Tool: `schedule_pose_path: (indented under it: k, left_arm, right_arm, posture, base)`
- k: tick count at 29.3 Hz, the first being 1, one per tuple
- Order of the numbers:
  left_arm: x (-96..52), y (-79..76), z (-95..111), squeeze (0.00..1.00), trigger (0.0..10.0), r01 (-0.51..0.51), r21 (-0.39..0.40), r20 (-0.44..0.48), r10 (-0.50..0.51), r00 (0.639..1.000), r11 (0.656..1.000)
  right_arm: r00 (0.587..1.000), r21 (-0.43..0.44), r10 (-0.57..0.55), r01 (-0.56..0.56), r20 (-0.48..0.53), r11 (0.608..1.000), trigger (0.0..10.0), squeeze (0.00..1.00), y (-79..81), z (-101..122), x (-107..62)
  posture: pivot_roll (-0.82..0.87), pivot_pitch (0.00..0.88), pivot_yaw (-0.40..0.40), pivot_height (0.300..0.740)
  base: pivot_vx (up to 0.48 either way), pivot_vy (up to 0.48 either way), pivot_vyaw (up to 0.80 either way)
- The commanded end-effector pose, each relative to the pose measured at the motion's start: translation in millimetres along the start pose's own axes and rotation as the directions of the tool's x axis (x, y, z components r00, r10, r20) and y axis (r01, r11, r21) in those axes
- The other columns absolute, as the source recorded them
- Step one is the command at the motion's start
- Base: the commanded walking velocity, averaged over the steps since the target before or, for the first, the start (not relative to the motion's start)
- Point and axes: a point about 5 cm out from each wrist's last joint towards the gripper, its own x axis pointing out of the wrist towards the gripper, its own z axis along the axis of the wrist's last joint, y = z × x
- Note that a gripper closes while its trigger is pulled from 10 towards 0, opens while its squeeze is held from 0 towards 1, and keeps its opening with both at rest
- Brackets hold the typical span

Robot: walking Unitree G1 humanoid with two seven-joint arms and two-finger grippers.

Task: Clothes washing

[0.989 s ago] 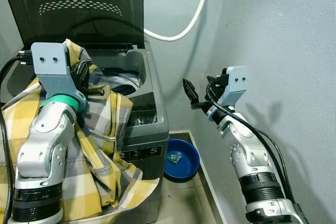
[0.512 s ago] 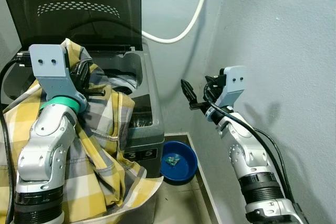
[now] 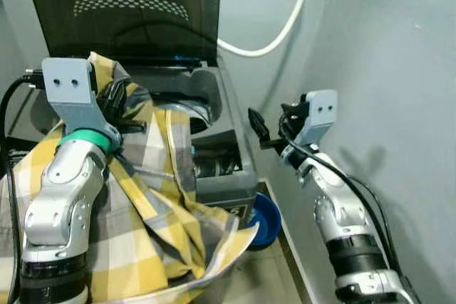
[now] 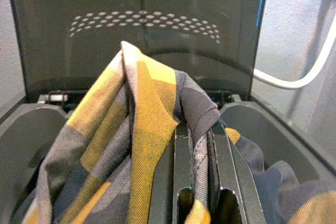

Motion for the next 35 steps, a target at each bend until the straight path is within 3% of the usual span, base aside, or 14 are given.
schedule_pose_path:
  k: [1, 27, 35]
  left_arm:
    - [0.7, 1.3, 7.9, 0.0, 10.0, -0.001, -0.003, 0.042, 0.001, 0.999, 1.0]
    - [0.9, 0.6, 9.1, 0.0, 10.0, -0.005, -0.003, 0.046, 0.005, 0.999, 1.0]
    - [1.0, 2.3, 12.2, 0.0, 10.0, -0.019, -0.018, 0.067, 0.021, 0.998, 1.0]
  right_arm:
    - [1.0, -0.005, -0.002, 0.002, -0.005, 1.0, 10.0, 0.0, -1.0, -1.2, -0.8]
    - [1.0, 0.0, 0.01, -0.01, -0.007, 1.0, 10.0, 0.0, 0.9, -1.4, 0.1]
    - [0.998, -0.059, 0.056, -0.056, -0.009, 0.997, 10.0, 0.0, 6.5, -0.8, 0.1]
  posture:
    - [0.03, 0.063, -0.015, 0.74]
    - [0.03, 0.069, -0.015, 0.74]
    - [0.03, 0.069, -0.017, 0.74]
  base:
    - [0.0, 0.0, 0.0]
    - [0.0, 0.0, 0.0]
    - [0.0, 0.0, 0.0]
